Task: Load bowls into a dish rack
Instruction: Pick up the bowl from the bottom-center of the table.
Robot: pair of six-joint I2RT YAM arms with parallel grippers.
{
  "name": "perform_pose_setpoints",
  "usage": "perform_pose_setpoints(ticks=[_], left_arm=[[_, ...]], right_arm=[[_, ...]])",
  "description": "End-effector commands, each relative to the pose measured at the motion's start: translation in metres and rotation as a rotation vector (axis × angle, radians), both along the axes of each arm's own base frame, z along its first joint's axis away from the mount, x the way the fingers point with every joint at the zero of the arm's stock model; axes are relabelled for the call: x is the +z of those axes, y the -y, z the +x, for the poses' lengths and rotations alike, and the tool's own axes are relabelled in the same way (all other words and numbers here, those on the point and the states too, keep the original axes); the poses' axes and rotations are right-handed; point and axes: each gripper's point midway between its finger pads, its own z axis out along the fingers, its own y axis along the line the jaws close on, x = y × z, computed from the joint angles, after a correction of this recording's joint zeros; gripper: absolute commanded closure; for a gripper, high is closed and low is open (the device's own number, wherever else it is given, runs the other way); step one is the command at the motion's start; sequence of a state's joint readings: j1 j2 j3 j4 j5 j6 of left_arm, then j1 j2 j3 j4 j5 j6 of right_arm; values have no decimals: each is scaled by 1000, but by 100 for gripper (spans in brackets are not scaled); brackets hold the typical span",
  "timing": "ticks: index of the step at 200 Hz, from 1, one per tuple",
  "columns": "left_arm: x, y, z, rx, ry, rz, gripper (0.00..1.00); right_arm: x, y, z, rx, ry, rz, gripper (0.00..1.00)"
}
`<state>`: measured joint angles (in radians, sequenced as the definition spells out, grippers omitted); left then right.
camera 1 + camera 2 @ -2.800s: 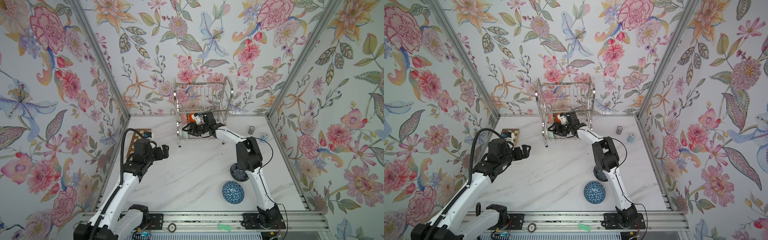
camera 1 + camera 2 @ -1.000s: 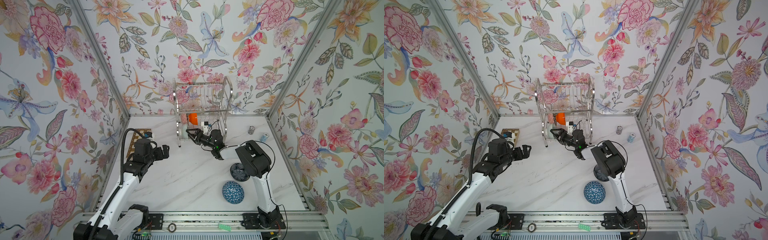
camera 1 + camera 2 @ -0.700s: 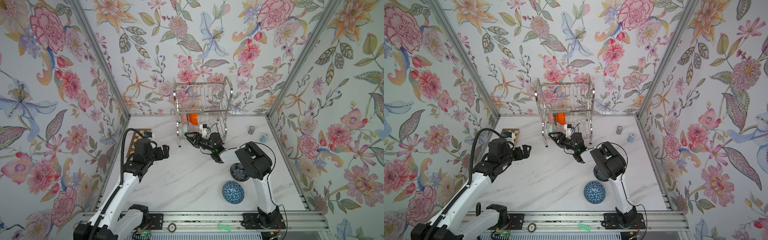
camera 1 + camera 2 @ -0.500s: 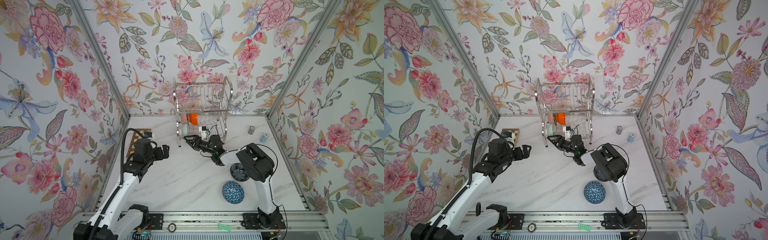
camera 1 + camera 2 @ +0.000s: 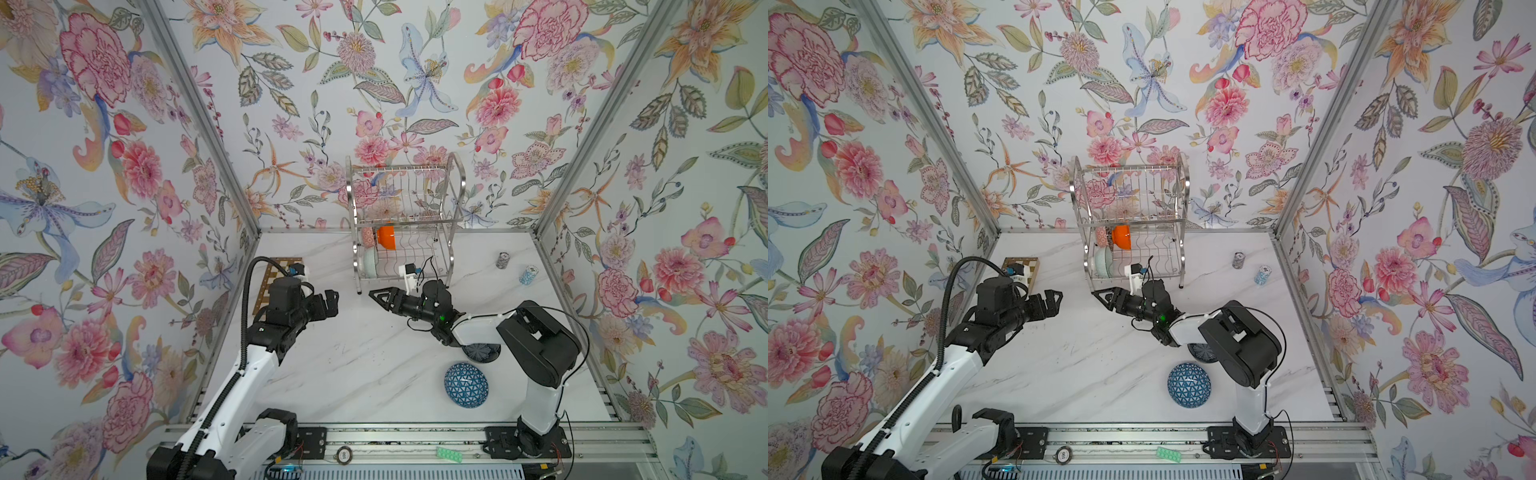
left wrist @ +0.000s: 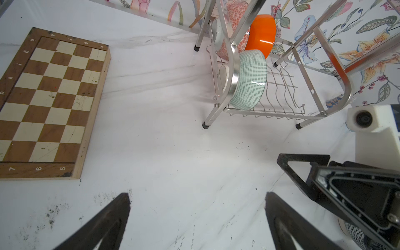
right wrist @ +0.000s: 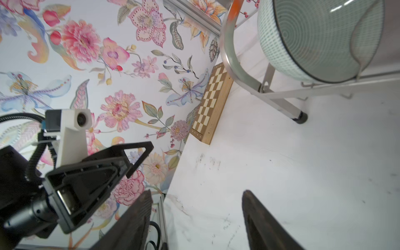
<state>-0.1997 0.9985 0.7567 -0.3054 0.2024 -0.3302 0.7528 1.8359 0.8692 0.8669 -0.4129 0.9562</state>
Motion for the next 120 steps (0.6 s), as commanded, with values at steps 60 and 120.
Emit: perform_pose_setpoints(ticks=[60,120], left_arm=[[-5,2,-2,-16,-8,21,1],[-7,1,-2,-16,-14,25,1]], right_arm=[[-27,95,-56,-114,9,-657,37],[-38,158,-130,-68,-60,-1091,40]])
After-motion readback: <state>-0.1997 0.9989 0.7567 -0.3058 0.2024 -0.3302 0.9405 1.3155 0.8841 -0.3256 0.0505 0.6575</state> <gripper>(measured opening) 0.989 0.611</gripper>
